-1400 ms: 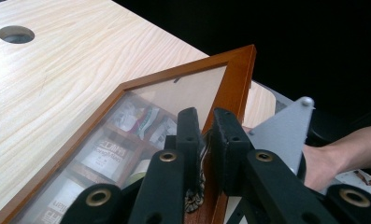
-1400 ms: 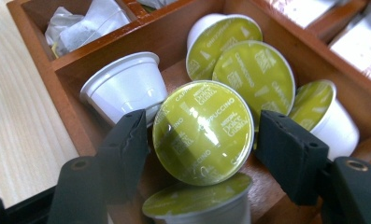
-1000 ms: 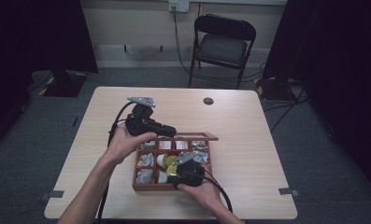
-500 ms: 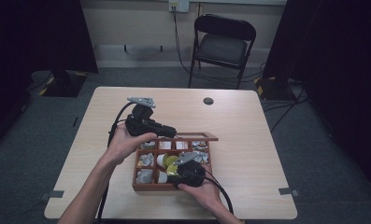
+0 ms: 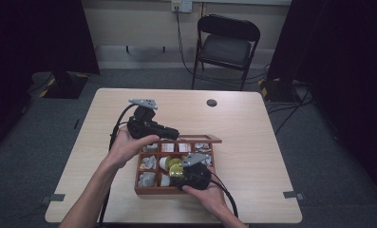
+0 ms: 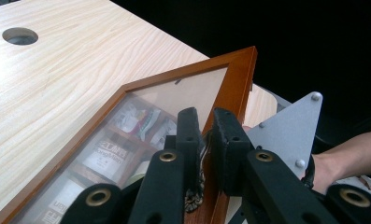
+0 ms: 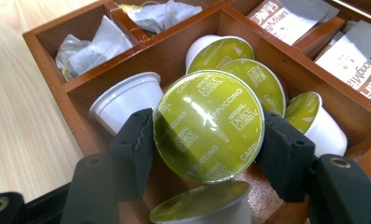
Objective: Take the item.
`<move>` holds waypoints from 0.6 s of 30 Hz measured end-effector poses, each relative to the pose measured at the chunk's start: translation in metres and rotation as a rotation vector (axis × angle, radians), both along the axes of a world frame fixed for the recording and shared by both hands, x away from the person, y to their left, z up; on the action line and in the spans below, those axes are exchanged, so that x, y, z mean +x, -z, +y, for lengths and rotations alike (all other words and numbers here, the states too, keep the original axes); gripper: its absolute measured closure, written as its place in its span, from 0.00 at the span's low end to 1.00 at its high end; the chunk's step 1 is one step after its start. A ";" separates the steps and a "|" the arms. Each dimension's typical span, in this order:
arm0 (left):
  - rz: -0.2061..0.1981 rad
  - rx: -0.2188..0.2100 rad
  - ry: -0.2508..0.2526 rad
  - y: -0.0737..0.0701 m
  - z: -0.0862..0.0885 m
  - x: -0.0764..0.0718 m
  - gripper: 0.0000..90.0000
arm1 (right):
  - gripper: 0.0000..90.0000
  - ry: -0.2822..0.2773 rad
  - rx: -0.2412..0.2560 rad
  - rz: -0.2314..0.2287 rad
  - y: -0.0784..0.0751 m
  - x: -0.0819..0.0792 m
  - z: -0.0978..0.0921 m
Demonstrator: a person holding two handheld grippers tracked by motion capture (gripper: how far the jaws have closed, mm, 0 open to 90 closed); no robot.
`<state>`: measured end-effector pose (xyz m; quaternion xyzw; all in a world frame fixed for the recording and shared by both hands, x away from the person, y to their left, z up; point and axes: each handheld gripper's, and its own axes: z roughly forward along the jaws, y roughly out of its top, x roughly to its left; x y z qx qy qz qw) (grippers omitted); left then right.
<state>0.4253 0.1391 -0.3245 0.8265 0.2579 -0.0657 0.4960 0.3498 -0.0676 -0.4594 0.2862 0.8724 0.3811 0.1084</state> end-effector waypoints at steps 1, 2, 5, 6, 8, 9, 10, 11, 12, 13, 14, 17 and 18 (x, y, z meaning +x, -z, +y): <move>-0.001 0.002 0.001 0.000 0.000 0.000 0.91 | 0.44 -0.002 0.006 -0.003 0.000 0.000 -0.001; -0.002 0.003 0.001 0.000 0.000 0.000 0.91 | 0.44 -0.003 0.010 -0.002 -0.001 0.000 -0.001; 0.000 0.002 0.002 0.000 0.000 0.000 0.91 | 0.44 -0.005 0.022 -0.004 -0.002 -0.002 -0.003; 0.000 0.002 0.002 0.000 0.000 0.000 0.91 | 0.44 -0.011 0.033 -0.005 -0.003 -0.002 -0.004; 0.000 0.002 0.002 0.000 0.000 0.000 0.91 | 0.44 -0.016 0.051 -0.013 -0.005 -0.003 -0.005; 0.000 0.001 0.003 0.000 0.000 0.000 0.91 | 0.44 -0.019 0.059 -0.016 -0.006 -0.003 -0.006; 0.001 0.001 0.003 0.000 0.000 0.000 0.91 | 0.44 -0.017 0.064 -0.017 -0.006 -0.004 -0.007; 0.001 0.001 0.002 0.000 0.000 0.000 0.91 | 0.44 -0.014 0.071 -0.017 -0.007 -0.004 -0.008; 0.002 0.000 0.001 0.000 0.000 0.000 0.91 | 0.44 -0.012 0.075 -0.017 -0.008 -0.004 -0.009; 0.003 0.000 0.000 0.000 0.000 0.000 0.91 | 0.44 -0.010 0.079 -0.019 -0.008 -0.005 -0.010; 0.003 0.000 0.000 0.000 0.000 0.000 0.91 | 0.44 -0.010 0.081 -0.020 -0.009 -0.005 -0.011; 0.005 -0.003 -0.002 0.000 0.000 0.000 0.91 | 0.45 -0.005 0.091 -0.029 -0.012 -0.007 -0.015; 0.007 -0.005 -0.001 0.000 0.000 0.000 0.91 | 0.44 -0.002 0.095 -0.035 -0.013 -0.007 -0.016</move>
